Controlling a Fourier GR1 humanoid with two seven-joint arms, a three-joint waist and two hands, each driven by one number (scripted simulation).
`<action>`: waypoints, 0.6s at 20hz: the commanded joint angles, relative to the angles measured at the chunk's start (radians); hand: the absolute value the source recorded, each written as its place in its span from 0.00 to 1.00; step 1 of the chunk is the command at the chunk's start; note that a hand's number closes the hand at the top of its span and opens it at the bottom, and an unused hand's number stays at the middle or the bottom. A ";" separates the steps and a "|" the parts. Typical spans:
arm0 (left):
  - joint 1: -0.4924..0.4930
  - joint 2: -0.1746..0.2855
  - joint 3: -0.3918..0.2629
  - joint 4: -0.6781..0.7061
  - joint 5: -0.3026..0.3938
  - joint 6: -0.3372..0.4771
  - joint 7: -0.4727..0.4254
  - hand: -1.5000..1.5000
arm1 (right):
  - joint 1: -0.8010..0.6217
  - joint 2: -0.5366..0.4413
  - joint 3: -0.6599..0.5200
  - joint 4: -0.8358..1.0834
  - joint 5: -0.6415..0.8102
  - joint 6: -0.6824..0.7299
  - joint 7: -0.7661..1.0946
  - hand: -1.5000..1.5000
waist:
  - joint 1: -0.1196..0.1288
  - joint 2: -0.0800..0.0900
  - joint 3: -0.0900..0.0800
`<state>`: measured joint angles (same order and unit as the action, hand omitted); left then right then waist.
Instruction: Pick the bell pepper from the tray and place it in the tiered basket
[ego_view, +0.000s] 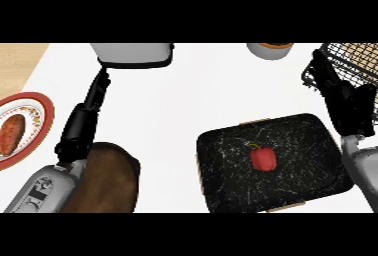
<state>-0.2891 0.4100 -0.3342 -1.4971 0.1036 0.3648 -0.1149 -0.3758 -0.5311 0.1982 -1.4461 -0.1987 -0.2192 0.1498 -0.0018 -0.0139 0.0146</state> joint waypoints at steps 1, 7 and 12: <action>0.032 0.014 0.006 -0.055 -0.049 0.011 0.083 0.50 | 0.027 0.065 -0.017 -0.074 0.029 -0.063 0.003 1.00 | 0.003 0.011 -0.014; 0.114 0.068 0.081 0.074 -0.004 0.030 0.110 0.50 | 0.052 0.216 -0.260 -0.285 -0.045 -0.365 -0.239 1.00 | -0.114 -0.078 0.026; 0.165 0.132 0.139 0.072 0.031 -0.004 0.131 0.50 | 0.501 0.221 -0.144 -0.194 0.235 -0.634 -0.133 0.00 | -0.058 0.000 -0.016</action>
<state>-0.1585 0.5125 -0.2223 -1.4309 0.1140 0.3803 0.0021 -0.0418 -0.3823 0.0643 -1.5793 -0.0445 -0.6686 0.0453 -0.0617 -0.0138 0.0011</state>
